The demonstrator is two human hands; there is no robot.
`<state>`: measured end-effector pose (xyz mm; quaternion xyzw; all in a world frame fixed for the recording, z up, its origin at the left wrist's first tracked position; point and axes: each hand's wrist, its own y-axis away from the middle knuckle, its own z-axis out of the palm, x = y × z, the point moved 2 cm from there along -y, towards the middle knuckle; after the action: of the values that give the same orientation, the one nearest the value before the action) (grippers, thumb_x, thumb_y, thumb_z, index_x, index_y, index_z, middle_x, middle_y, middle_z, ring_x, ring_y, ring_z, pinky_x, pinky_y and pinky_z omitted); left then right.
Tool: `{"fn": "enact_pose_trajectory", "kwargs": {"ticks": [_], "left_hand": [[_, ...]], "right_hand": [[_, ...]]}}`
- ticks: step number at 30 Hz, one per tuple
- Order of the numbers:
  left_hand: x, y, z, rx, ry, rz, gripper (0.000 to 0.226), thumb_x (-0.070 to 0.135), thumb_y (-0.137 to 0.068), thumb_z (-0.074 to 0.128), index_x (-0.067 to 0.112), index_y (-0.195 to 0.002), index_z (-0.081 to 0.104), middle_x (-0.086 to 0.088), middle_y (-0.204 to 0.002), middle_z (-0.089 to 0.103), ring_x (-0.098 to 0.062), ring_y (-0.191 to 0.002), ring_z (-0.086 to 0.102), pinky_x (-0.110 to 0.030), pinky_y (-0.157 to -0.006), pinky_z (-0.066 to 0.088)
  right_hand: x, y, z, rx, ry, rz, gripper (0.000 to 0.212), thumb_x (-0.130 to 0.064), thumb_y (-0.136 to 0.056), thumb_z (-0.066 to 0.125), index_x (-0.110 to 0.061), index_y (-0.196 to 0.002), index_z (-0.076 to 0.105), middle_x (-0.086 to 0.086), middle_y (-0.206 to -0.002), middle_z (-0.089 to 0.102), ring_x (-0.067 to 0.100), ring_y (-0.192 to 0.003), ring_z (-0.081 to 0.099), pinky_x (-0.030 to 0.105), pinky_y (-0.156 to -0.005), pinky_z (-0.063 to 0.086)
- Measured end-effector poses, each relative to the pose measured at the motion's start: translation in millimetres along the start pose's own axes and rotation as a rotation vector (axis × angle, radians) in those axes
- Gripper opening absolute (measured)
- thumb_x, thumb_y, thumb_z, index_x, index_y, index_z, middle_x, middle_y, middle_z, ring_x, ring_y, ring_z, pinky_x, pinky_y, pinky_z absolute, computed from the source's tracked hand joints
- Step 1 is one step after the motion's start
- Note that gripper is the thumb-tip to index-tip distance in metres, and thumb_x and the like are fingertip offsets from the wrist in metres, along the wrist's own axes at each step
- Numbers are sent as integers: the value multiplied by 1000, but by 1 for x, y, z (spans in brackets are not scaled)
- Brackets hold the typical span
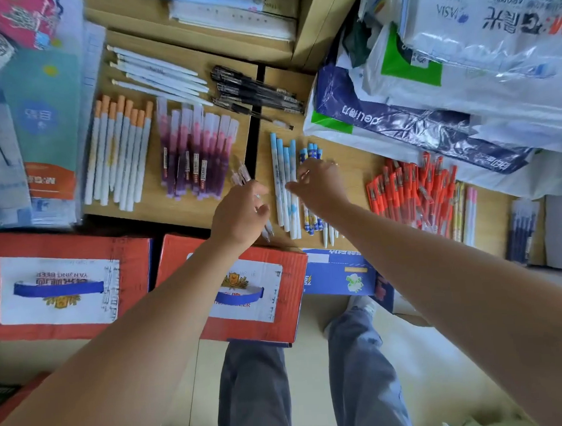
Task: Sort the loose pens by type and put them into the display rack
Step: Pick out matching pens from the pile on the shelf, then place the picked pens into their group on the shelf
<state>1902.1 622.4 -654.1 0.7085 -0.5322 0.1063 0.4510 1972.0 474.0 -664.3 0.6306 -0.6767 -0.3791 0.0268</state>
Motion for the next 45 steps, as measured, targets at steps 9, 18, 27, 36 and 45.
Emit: {"fn": "enact_pose_trajectory", "kwargs": {"ticks": [9,18,27,36,45], "left_hand": [[-4,-14,14,-72,-159,17,47,22,-95,53,17,-141,42,-11,-118,54,-23,-98,59,-34,-84,48],[48,-12,23,47,-121,61,27,12,-94,50,12,-120,56,-10,-110,56,-25,-91,60,-39,-82,48],[135,-18,117,-176,-80,35,33,20,-94,54,6,-125,51,-17,-114,54,-31,-101,58,-38,-87,46],[187,-17,181,17,-170,121,30,13,-90,55,11,-119,51,-11,-122,47,-25,-110,49,-40,-87,47],[222,-22,228,0,-204,275,14,8,-89,55,16,-99,59,2,-96,59,-14,-75,57,-31,-67,46]], "right_hand": [[-3,-8,15,84,104,-54,33,-23,-82,71,-7,-105,55,12,-89,66,28,-81,63,34,-64,51],[63,22,-34,73,-208,-129,15,-17,-86,68,-13,-99,63,-1,-76,66,15,-61,63,32,-60,54],[209,60,-106,391,-255,180,8,-11,-88,61,-16,-93,61,-4,-75,61,15,-65,57,37,-61,50],[307,69,-132,280,-73,462,41,-17,-86,66,-7,-118,42,13,-115,51,22,-81,50,31,-67,40],[347,54,-139,257,-120,370,13,-9,-82,60,-8,-95,59,10,-96,65,26,-80,61,34,-69,52]]}}
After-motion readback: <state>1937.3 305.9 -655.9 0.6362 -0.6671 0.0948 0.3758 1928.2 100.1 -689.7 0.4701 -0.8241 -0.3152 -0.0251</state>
